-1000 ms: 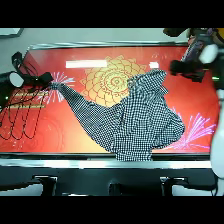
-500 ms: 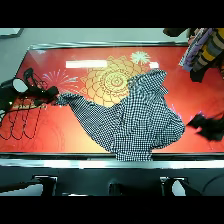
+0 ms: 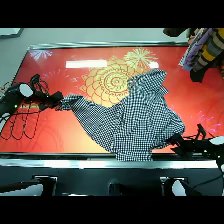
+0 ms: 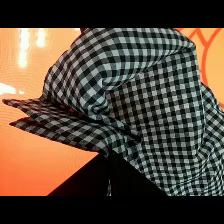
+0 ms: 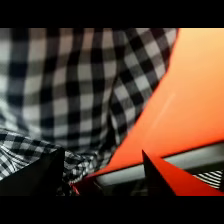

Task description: Fold the clothes and pants, and hang the long-sleeved shirts on hangers.

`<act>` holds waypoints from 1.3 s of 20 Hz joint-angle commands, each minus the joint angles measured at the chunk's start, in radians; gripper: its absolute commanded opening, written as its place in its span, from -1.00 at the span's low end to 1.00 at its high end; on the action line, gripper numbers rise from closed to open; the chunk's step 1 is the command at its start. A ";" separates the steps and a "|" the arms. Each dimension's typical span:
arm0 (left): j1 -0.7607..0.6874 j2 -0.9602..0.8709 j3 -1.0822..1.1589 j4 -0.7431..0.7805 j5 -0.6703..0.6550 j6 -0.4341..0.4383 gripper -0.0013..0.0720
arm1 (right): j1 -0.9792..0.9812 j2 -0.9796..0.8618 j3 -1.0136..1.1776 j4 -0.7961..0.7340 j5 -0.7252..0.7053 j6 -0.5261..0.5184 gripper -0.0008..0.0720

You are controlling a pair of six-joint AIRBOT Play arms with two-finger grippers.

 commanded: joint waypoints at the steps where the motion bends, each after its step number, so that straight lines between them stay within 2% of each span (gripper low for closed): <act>1: -0.001 0.000 -0.002 -0.002 0.022 0.001 -0.91 | -0.001 -0.116 -0.022 0.120 -0.074 -0.100 0.31; 2: -0.001 0.000 -0.002 -0.002 0.026 0.001 -0.91 | -0.001 -0.149 -0.022 0.130 -0.069 -0.126 -0.07; 3: -0.001 0.000 -0.002 -0.002 0.026 0.001 -0.91 | -0.001 -0.171 -0.021 0.136 -0.055 -0.149 -0.76; 4: -0.001 0.001 -0.002 -0.002 0.026 0.001 -0.91 | -0.001 -0.172 -0.019 0.148 -0.037 -0.158 -0.89; 6: 0.000 0.005 0.006 -0.003 0.026 0.001 -0.91 | -0.001 -0.135 0.036 0.150 0.015 -0.146 -0.89; 8: 0.001 0.017 0.053 -0.002 0.026 0.001 -0.91 | -0.001 -0.082 0.190 0.150 0.075 -0.095 -0.89; 10: 0.002 0.034 0.160 -0.001 0.027 0.019 -0.92 | -0.001 -0.044 0.417 0.174 0.079 -0.016 -0.89; 12: 0.002 0.055 0.318 0.008 0.027 0.057 -0.92 | -0.001 -0.037 0.692 0.217 0.084 0.020 -0.89; 17: 0.002 0.163 0.706 0.162 0.045 0.045 -0.92 | -0.001 -0.036 1.321 0.224 0.113 0.052 -0.89; 19: 0.002 0.238 0.797 0.237 0.045 0.001 -0.92 | -0.001 -0.029 1.503 0.224 0.159 0.053 -0.89; 21: 0.002 0.338 0.814 0.322 0.045 -0.047 -0.92 | -0.001 0.010 1.614 0.206 0.164 0.056 -0.89; 26: 0.002 0.568 0.813 0.468 0.016 -0.116 -0.92 | -0.001 0.200 1.632 0.059 0.073 0.056 -0.89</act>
